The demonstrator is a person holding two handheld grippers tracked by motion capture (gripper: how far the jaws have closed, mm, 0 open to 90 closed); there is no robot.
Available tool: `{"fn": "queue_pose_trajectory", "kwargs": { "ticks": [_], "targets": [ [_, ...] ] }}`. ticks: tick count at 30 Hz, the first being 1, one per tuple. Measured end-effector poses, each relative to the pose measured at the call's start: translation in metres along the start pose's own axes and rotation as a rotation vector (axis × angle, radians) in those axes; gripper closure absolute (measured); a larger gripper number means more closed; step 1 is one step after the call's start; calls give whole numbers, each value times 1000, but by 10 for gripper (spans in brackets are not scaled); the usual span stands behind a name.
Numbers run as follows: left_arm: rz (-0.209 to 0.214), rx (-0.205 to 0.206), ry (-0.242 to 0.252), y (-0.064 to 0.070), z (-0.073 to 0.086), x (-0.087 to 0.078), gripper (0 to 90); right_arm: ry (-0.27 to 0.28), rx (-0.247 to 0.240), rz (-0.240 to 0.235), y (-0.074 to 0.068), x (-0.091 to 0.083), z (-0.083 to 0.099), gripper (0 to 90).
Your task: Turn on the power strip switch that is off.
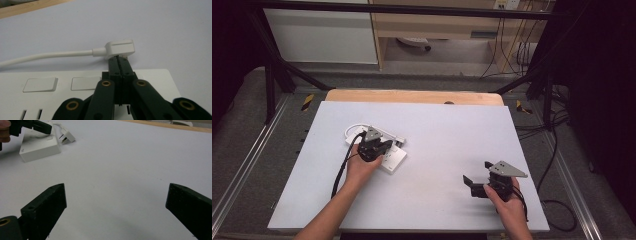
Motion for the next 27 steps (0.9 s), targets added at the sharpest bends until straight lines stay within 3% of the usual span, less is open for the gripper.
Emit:
{"fn": "queue_pose_trajectory", "kwargs": {
  "ticks": [5,9,27],
  "targets": [
    [4,-2,8,2,-1,0,894,0,0,1,0,0,0,35],
    [5,-4,19,2,-4,-2,835,-2,0,0,0,0,0,36],
    [10,-34,53,1,-11,-7,458,-6,-1,-1,0,1,1,35]
  ]
}}
Point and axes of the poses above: each handheld gripper's, and its own axes: x roughly forward along the jaws, z roughly out of its underside, y roughly to its right, the point moved 10 cm from there along x, roughly forward along the jaws
